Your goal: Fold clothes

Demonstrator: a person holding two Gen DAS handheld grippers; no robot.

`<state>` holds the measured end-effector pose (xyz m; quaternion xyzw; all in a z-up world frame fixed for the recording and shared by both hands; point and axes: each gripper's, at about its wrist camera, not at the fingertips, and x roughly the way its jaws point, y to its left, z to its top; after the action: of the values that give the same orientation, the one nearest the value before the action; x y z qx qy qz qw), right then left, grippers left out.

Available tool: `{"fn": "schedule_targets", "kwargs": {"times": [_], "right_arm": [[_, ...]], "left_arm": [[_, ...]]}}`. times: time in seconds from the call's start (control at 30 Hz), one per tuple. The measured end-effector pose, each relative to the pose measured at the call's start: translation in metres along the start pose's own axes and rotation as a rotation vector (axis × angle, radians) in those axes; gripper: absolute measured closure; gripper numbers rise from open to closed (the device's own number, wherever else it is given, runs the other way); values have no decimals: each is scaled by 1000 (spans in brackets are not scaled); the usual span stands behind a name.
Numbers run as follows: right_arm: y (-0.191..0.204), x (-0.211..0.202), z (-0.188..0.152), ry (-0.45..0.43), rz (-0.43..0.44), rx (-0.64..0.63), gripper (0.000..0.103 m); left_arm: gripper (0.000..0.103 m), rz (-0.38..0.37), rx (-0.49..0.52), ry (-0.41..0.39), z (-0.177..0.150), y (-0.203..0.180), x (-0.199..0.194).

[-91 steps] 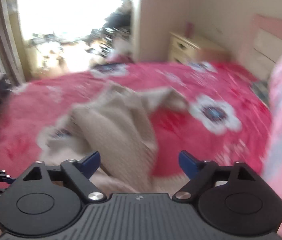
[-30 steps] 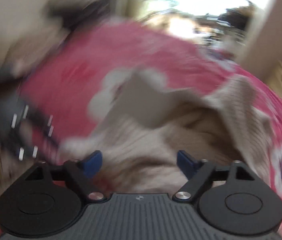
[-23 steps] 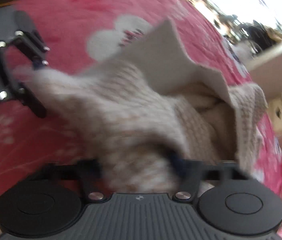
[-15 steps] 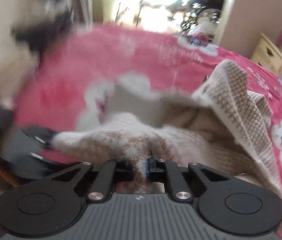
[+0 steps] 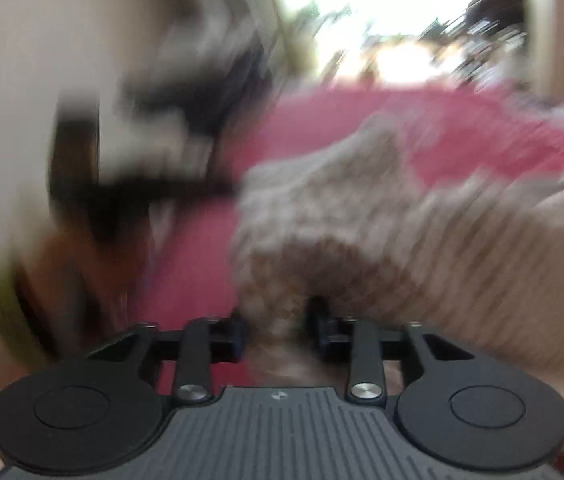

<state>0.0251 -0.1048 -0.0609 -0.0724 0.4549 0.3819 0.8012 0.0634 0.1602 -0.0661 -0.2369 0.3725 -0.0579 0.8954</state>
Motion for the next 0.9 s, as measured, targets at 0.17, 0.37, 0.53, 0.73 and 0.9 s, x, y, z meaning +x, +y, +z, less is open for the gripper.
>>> {"fn": "schedule_targets", "kwargs": {"times": [0.17,0.37,0.53,0.73,0.9], "right_arm": [[16,-7,-10,146,58,-233,52],[-51,-74,42,-73,144,-118,21],[-150,-31,76,-79,89,201,18],[-191,36,68,164,251,366,20],[-158,13,39,202,438,226,24]], "left_arm": [[64,-50,6,18,-15,-15,-14],[61,-200,-37,93,-33,-28,-16],[54,-245,-68,176,-57,-37,-15],[54,-250,-57,227,-68,-35,-8],[51,-331,-103,260,-67,-21,-1]]}}
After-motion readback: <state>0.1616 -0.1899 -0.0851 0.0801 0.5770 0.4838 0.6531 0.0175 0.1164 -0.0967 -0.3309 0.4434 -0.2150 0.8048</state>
